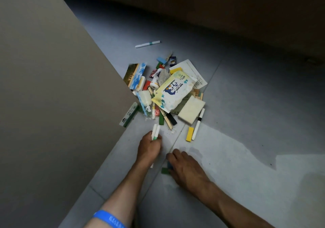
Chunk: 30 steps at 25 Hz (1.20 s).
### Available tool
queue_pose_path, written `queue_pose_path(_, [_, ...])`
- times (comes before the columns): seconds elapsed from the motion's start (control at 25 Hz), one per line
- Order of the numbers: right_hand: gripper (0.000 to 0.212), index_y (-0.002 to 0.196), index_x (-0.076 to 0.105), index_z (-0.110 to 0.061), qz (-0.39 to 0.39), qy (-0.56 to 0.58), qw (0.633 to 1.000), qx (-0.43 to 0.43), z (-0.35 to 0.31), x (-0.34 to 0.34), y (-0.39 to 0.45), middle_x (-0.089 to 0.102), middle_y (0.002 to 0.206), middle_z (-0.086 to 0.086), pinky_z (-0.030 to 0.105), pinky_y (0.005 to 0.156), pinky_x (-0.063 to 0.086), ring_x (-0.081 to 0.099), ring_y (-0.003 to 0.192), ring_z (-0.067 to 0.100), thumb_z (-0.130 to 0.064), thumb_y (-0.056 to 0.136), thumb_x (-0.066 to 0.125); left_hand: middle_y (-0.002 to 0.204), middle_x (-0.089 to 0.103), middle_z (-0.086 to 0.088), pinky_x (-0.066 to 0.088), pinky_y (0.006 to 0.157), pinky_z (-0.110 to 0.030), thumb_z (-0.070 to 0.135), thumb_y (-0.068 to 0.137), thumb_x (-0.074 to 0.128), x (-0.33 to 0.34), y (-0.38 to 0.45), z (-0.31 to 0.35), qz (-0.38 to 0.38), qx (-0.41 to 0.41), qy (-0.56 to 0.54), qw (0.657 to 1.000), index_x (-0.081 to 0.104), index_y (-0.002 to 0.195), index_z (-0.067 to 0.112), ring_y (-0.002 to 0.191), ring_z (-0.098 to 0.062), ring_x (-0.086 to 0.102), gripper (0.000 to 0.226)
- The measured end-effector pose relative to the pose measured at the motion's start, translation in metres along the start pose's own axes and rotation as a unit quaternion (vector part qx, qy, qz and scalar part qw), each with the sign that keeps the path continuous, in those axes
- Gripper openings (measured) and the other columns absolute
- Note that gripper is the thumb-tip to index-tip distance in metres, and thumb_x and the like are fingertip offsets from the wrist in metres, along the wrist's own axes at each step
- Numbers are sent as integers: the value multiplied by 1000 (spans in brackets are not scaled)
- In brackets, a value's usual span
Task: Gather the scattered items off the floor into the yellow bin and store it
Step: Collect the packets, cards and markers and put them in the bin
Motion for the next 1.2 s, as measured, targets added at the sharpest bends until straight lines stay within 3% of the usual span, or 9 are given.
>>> queue_pose_path(0.12, [22, 103, 60, -16, 4, -79, 997, -18, -3, 9, 2, 61, 100, 7, 33, 59, 46, 57, 77, 23, -22, 84, 69, 72, 71, -12, 54, 55, -29, 8, 93, 59, 6, 0, 16, -63, -27, -215, 974, 70, 93, 10, 57, -19, 64, 11])
queue_pose_path(0.32, [22, 94, 63, -19, 43, -94, 994, -42, -14, 6, -8, 61, 90, 3, 34, 55, 46, 56, 71, 21, -36, 88, 51, 62, 61, -6, 47, 45, -24, 15, 97, 56, 17, 4, 36, -74, -43, -329, 940, 68, 100, 9, 45, -15, 52, 14])
queue_pose_path(0.48, [15, 92, 66, -17, 40, -163, 976, -142, -34, 16, -22, 62, 92, 4, 32, 56, 45, 57, 71, 21, -25, 79, 66, 65, 58, -10, 46, 43, -23, 11, 98, 50, 23, 1, 39, -98, -79, -415, 901, 63, 103, 6, 44, -17, 54, 15])
queue_pose_path(0.64, [22, 111, 62, -17, 39, 20, 998, 50, -8, -13, -15, 60, 107, 5, 27, 65, 45, 58, 85, 18, -27, 92, 63, 61, 60, -7, 45, 44, -22, 17, 93, 56, 30, -2, 37, -121, -125, -476, 862, 62, 96, 10, 45, -16, 55, 10])
queue_pose_path(0.76, [20, 115, 58, -21, 143, 243, 931, 230, 49, -62, -13, 57, 115, 1, 16, 76, 44, 54, 93, 8, -33, 100, 50, 63, 60, -8, 44, 53, -25, 34, 89, 58, 48, -6, 42, -164, -144, -508, 833, 60, 93, 10, 50, -19, 55, 25])
queue_pose_path(0.84, [26, 120, 57, -25, 166, 294, 907, 253, 59, -91, -7, 56, 121, -6, 10, 77, 42, 54, 99, 3, -38, 98, 54, 78, 67, -13, 54, 65, -34, 53, 86, 57, 68, -16, 50, -224, -140, -495, 828, 68, 97, 8, 68, -27, 65, 48])
queue_pose_path(0.96, [46, 143, 44, -29, 65, 347, 915, 195, 34, -104, 8, 48, 143, -10, 27, 103, 43, 49, 127, 10, -45, 100, 45, 100, 72, -11, 55, 84, -39, 60, 84, 57, 86, -29, 61, -279, -113, -492, 817, 73, 106, 13, 98, -30, 68, 55])
queue_pose_path(1.04, [41, 142, 46, -31, 82, 356, 918, 156, 30, -114, 6, 51, 144, -8, 29, 106, 42, 51, 127, 9, -39, 103, 38, 98, 72, -11, 55, 79, -36, 47, 86, 60, 85, -27, 62, -268, -110, -487, 824, 76, 104, 14, 92, -28, 70, 40])
queue_pose_path(1.2, [21, 112, 65, -27, 224, 302, 899, 226, 78, -127, -2, 70, 109, -4, 27, 76, 56, 65, 89, 9, -28, 100, 48, 77, 67, -11, 48, 59, -28, 18, 90, 58, 76, -13, 51, -226, -142, -505, 821, 71, 102, 13, 60, -20, 63, 19])
Point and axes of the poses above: each hand's wrist, its own y-axis towards the middle knuckle, its own x-axis out of the palm, z = x × y, the point moved 7 cm from there along y, towards the middle knuckle
